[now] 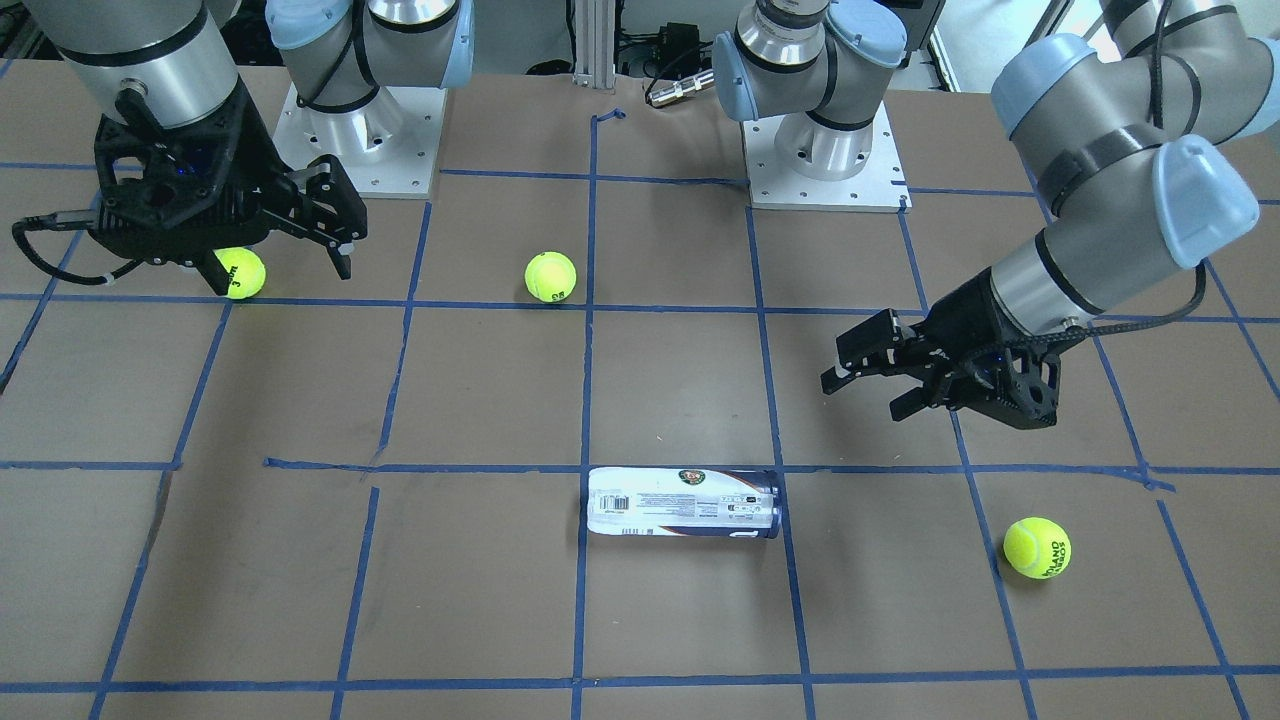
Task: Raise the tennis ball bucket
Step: 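Raise the right gripper away while moving the left gripper toward the can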
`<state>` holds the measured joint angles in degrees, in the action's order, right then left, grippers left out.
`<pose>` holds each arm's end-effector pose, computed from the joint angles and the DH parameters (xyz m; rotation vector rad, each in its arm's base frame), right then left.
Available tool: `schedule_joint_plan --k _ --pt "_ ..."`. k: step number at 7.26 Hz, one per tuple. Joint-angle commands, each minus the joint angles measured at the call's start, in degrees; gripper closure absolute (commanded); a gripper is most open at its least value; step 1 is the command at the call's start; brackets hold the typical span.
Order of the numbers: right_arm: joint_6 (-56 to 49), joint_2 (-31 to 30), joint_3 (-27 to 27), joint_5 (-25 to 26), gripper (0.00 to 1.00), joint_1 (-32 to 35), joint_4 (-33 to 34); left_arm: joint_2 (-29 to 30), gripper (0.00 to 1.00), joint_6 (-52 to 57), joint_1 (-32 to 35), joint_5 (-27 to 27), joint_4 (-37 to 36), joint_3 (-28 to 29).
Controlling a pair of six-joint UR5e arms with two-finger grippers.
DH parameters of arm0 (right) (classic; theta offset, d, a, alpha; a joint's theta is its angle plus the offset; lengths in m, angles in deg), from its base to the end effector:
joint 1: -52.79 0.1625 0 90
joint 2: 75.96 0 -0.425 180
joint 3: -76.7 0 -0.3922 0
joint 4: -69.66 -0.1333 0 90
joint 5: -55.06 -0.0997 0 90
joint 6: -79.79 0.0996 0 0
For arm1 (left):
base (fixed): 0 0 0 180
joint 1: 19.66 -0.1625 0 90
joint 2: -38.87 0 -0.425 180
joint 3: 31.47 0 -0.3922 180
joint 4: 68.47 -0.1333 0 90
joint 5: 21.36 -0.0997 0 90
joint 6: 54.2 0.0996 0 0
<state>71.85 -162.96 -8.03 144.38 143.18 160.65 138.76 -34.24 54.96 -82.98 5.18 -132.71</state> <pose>0.1380 -0.5184 0.5087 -0.2280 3.1239 -0.0902 -0.0334 -0.5598 0.3442 -0.0777 -2.6423 0.0978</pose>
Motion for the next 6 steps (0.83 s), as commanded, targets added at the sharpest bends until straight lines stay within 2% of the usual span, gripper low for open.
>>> schedule_joint_plan --k 1,2,3,5,6 --pt "4.8 -0.4 0.2 0.2 0.0 0.0 0.1 5.1 0.0 0.0 0.0 2.7 -5.4 -0.4" --pt "8.6 -0.5 0.0 0.2 0.0 0.0 -2.4 7.3 0.0 0.0 0.1 6.2 -5.7 -0.4" --pt "11.3 -1.1 0.2 0.2 0.0 0.0 -2.7 9.2 0.0 0.0 0.1 7.4 -6.1 -0.4" --pt "11.1 -1.1 -0.1 0.2 0.0 -1.8 -2.6 12.1 0.0 -0.1 0.4 7.6 -7.4 -0.4" --pt "9.9 -0.9 -0.2 0.2 0.0 -2.5 -3.0 13.8 0.0 -0.1 0.4 10.1 -8.7 -0.4"
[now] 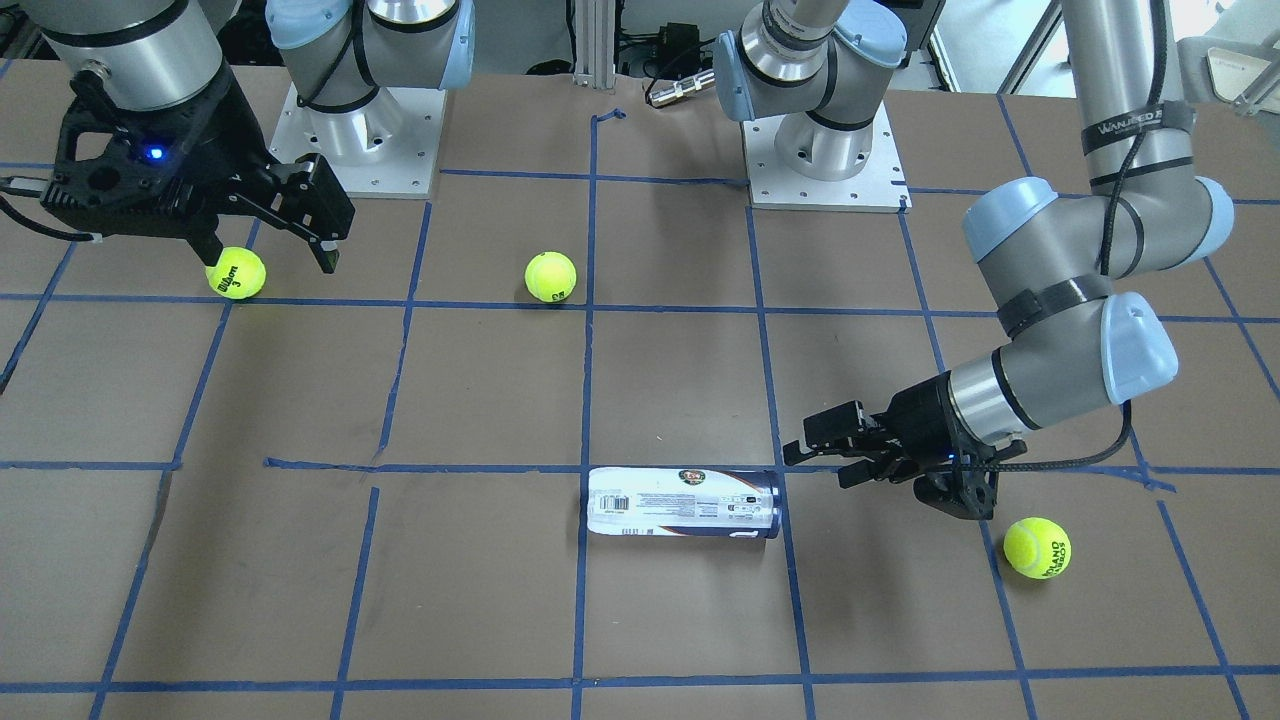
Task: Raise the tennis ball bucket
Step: 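Grasp the open end of the lying can with the left gripper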
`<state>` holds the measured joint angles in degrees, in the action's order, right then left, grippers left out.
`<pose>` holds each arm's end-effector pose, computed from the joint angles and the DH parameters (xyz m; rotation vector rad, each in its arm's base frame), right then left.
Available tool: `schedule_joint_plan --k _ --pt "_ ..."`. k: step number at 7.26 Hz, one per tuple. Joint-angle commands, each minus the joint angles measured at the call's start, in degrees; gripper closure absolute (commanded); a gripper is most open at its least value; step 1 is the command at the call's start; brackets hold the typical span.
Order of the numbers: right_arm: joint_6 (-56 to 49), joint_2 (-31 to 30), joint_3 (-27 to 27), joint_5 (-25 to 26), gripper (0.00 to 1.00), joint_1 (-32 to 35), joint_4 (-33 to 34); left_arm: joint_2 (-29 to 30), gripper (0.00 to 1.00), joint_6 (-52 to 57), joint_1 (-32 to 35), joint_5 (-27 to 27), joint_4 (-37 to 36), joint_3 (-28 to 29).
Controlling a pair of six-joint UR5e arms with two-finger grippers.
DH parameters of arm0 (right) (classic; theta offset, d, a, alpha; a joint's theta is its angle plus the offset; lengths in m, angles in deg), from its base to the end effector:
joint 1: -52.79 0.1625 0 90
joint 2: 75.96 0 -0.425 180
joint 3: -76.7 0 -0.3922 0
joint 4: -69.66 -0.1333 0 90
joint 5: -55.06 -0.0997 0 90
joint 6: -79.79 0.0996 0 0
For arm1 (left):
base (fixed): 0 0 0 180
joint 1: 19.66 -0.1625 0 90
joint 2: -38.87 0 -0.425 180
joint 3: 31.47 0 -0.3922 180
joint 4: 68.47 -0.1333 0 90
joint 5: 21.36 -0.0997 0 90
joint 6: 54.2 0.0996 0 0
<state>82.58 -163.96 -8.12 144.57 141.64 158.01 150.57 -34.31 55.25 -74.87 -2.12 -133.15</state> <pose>0.1239 -0.5113 0.5121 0.1075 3.1305 -0.0416 -0.0377 -0.5999 0.2458 -0.0344 -2.4858 0.0445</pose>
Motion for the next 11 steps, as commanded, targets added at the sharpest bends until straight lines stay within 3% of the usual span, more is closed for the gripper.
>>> schedule_joint_plan --k 1,9,11 --pt "-4.3 0.1 0.2 0.0 0.0 -1.1 -2.4 3.3 0.0 -0.3 0.4 3.5 -2.5 0.0" --pt "-4.5 -1.1 0.1 1.1 0.0 -2.0 -2.4 6.3 0.0 -0.6 3.7 3.6 -3.6 -0.3" --pt "-4.3 -0.7 0.1 0.7 0.0 -2.1 -2.3 6.3 0.21 -0.2 3.8 3.7 -3.4 -0.3"
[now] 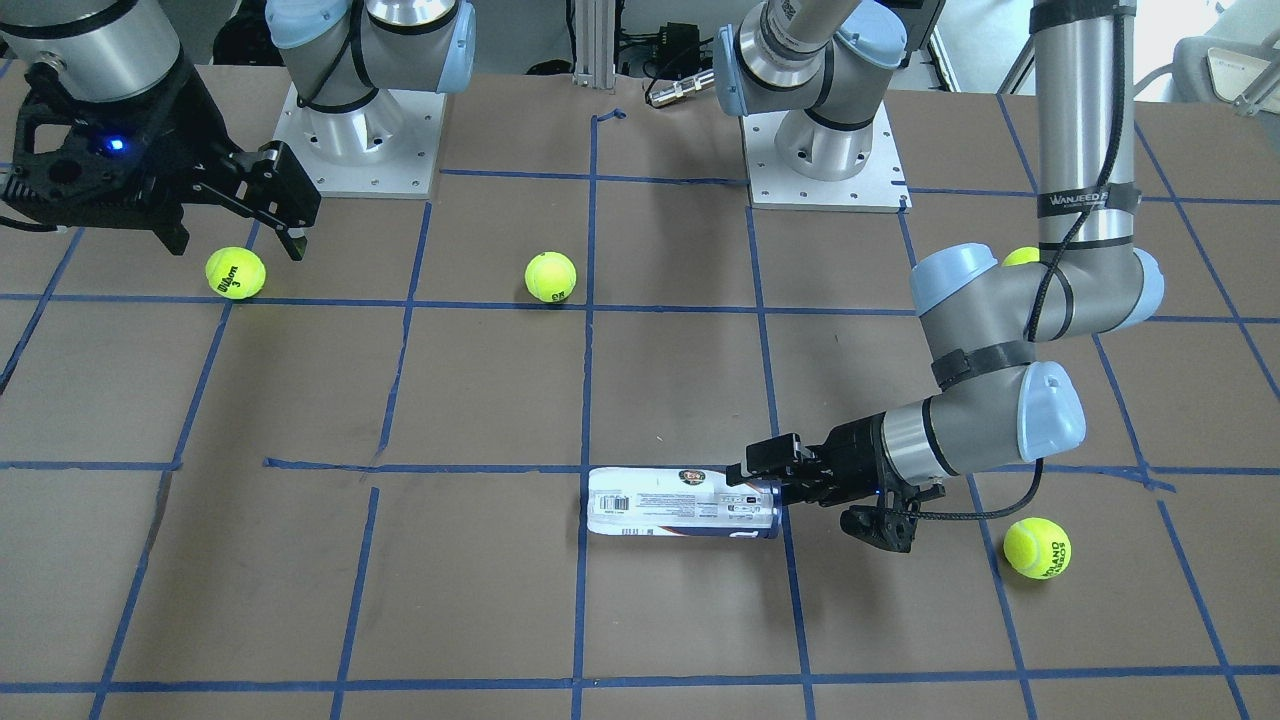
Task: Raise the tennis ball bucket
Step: 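Grasp the open end of the lying can with the left gripper, then tilt the can upward with the left gripper, pivoting on its base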
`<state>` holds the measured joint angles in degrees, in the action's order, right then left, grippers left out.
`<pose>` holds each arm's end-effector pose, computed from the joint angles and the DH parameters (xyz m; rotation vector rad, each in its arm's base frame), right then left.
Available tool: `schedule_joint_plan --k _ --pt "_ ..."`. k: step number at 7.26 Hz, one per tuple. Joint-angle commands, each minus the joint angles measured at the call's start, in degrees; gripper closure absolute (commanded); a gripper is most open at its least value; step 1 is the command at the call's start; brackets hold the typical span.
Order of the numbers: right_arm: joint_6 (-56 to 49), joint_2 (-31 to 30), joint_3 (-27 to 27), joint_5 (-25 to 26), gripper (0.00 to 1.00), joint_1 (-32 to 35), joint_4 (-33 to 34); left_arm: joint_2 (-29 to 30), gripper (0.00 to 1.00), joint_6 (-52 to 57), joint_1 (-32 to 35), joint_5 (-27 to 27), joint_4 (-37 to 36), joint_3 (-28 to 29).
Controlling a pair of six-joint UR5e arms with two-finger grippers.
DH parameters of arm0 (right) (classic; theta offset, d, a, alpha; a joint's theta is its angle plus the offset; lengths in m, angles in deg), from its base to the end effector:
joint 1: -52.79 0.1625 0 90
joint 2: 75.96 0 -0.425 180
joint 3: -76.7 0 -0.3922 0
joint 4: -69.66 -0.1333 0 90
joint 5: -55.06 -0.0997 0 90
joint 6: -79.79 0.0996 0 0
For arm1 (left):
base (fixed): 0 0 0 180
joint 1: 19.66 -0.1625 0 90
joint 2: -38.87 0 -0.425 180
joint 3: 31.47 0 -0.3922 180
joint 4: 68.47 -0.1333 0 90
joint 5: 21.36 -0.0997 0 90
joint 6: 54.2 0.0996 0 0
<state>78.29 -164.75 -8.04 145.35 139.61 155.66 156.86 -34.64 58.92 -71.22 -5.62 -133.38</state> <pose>0.1049 -0.5066 0.5156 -0.0460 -3.1362 0.0010 -0.0786 -0.6084 0.1899 -0.0729 -2.4113 -0.0243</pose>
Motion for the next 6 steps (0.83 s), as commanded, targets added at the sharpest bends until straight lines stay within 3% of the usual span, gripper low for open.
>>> schedule_joint_plan --k 1,3,6 --pt "-0.4 0.0 -0.1 -0.1 0.0 -0.1 0.0 0.0 0.36 -0.2 0.2 0.1 0.1 0.0" --pt "0.0 -0.1 0.0 0.0 0.0 -0.1 0.0 0.0 1.0 -0.4 0.1 -0.1 0.0 0.4" --pt "0.2 -0.2 0.0 -0.3 0.0 -0.1 0.1 -1.4 1.0 -5.1 0.3 -0.6 1.3 3.3"
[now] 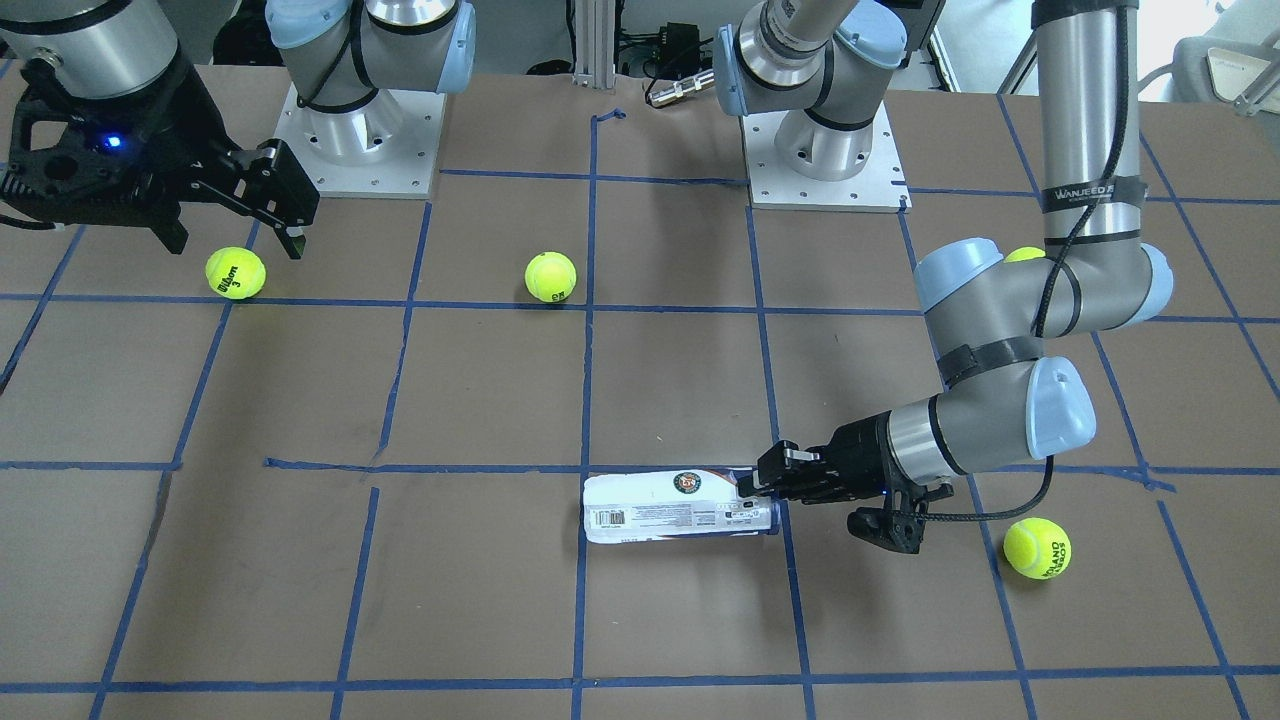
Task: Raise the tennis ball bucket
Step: 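Tilt the can upward with the left gripper, pivoting on its base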
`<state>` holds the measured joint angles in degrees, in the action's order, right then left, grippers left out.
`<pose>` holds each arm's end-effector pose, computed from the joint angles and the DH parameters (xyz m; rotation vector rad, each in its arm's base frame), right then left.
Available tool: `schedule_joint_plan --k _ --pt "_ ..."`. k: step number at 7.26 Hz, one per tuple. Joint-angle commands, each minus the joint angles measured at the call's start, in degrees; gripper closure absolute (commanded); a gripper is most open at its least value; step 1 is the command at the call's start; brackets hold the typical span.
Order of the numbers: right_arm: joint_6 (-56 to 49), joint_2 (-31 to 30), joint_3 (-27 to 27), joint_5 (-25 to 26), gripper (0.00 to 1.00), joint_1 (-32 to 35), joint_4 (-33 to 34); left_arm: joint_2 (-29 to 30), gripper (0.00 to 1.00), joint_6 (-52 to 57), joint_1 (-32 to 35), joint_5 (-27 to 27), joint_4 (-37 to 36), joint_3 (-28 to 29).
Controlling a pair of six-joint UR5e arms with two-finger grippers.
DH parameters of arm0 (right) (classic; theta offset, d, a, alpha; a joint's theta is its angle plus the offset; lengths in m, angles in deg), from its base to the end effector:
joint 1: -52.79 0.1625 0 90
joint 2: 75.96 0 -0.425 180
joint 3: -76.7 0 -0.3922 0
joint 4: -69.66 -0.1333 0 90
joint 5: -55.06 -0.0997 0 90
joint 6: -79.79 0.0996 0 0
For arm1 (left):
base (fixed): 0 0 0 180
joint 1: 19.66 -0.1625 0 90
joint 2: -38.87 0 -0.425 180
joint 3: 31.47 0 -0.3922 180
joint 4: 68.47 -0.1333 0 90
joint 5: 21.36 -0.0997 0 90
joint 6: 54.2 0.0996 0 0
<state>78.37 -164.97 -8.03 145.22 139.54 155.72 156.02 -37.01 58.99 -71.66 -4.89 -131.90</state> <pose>0.1045 -0.5055 0.5177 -0.0501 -3.1381 0.0091 -0.0774 -0.6150 0.2070 -0.0381 -2.4260 -0.0138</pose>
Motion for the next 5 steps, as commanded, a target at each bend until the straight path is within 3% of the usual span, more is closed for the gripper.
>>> schedule_joint_plan --k 1,3,5 --pt "0.1 -0.1 0.0 -0.2 0.0 0.0 0.0 -1.0 1.0 -6.3 0.5 -0.1 1.7 3.9" --pt "0.2 0.0 -0.1 -0.1 0.0 0.0 0.0 -3.1 1.0 -11.3 3.1 -1.8 2.9 8.3" --pt "0.3 0.0 0.0 0.1 0.0 0.0 0.0 -4.8 1.0 -12.8 5.7 -8.9 4.3 13.2"
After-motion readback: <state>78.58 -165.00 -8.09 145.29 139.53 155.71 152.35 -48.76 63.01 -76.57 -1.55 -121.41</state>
